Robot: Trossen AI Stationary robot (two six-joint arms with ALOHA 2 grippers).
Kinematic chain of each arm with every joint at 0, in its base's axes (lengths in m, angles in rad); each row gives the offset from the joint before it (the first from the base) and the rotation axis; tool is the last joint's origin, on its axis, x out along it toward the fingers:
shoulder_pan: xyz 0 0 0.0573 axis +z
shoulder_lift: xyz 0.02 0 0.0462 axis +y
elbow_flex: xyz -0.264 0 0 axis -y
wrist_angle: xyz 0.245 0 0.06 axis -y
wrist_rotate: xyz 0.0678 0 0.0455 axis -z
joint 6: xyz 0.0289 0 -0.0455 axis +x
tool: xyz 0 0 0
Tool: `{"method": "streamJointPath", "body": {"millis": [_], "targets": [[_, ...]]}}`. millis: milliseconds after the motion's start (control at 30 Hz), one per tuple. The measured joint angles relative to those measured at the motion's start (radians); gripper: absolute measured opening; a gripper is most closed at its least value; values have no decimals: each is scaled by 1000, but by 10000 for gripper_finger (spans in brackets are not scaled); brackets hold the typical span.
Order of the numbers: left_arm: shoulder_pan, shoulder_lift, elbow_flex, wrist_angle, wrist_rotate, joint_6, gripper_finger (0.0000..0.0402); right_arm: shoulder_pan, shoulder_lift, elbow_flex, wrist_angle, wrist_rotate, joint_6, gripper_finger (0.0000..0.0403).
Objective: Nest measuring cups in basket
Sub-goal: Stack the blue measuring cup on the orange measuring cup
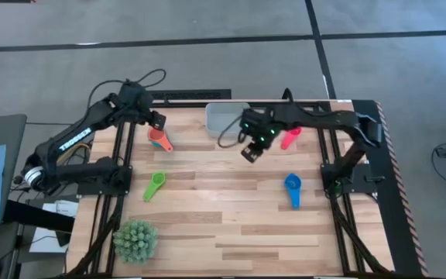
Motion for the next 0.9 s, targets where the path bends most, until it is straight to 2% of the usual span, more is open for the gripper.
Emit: {"method": "streamJointPath", "body": {"millis": [133, 200, 300, 400, 600, 900], "targets": [[-16, -85, 0, 50, 3, 36, 92, 57, -110, -177, 79, -35, 175, 113], [-24, -115, 0, 56, 5, 56, 92, 87, -169, -238, 82, -16, 264, 113], [-28, -142, 0, 62, 9, 74, 92, 129, -237, -304, 41, 47, 347, 113], [-29, -147, 0, 95, 42, 77, 92, 162, -286, -329, -45, 60, 412, 113], [-35, -128, 0, 154, 143, 75, 92, 246, -325, -372, -174, 144, 505, 113], [-96, -122, -1, 119, 140, 42, 92, 305, -323, -545, -174, 124, 531, 113]]}}
